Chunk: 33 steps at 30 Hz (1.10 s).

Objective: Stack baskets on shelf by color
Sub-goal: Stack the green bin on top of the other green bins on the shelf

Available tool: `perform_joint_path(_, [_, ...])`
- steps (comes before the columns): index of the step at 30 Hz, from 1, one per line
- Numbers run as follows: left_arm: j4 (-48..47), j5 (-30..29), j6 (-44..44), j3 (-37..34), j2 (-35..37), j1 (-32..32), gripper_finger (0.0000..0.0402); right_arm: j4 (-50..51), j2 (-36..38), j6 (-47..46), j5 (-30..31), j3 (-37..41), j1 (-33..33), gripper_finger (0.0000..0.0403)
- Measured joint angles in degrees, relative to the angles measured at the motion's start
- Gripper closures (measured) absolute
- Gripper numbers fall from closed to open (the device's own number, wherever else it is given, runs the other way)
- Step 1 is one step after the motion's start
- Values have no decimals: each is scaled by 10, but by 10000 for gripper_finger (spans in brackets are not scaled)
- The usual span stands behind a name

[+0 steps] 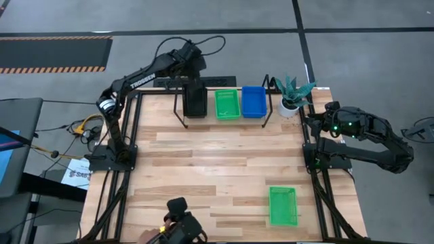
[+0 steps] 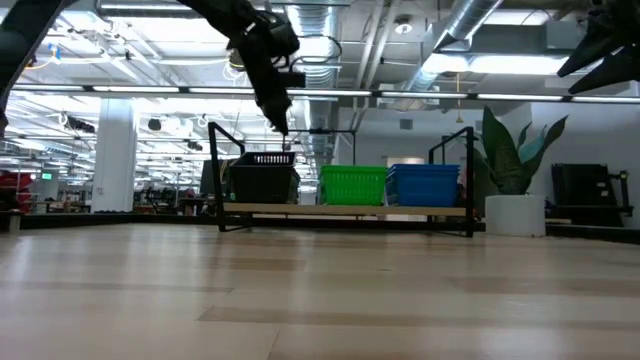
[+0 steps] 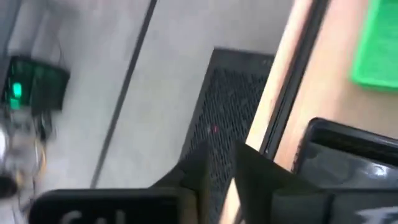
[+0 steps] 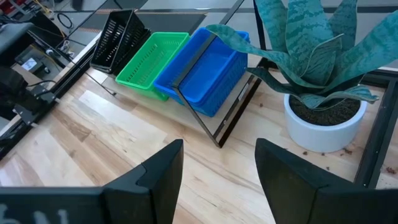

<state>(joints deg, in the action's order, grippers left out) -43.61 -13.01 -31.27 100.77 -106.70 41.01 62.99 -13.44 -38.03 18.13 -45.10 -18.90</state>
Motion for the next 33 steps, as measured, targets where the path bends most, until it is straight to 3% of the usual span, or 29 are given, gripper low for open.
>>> perform_joint_path(5, [-18, -49, 44, 0, -29, -19, 396, 0, 0, -1, 0, 0, 0, 179])
perform_joint_path(9, [-18, -85, 28, -1, -41, -40, 396, 0, 0, -1, 0, 0, 0, 179])
perform_joint_path(25, [26, -90, 10, -37, -33, -51, 401, 0, 0, 5, -1, 0, 0, 179])
perform_joint_path(30, [38, -11, 74, 21, 5, -82, 401, 0, 0, 0, -1, 0, 0, 179])
perform_joint_path(33, [47, 90, 134, 52, 11, -101, 398, 0, 0, -6, -5, 0, 0, 179])
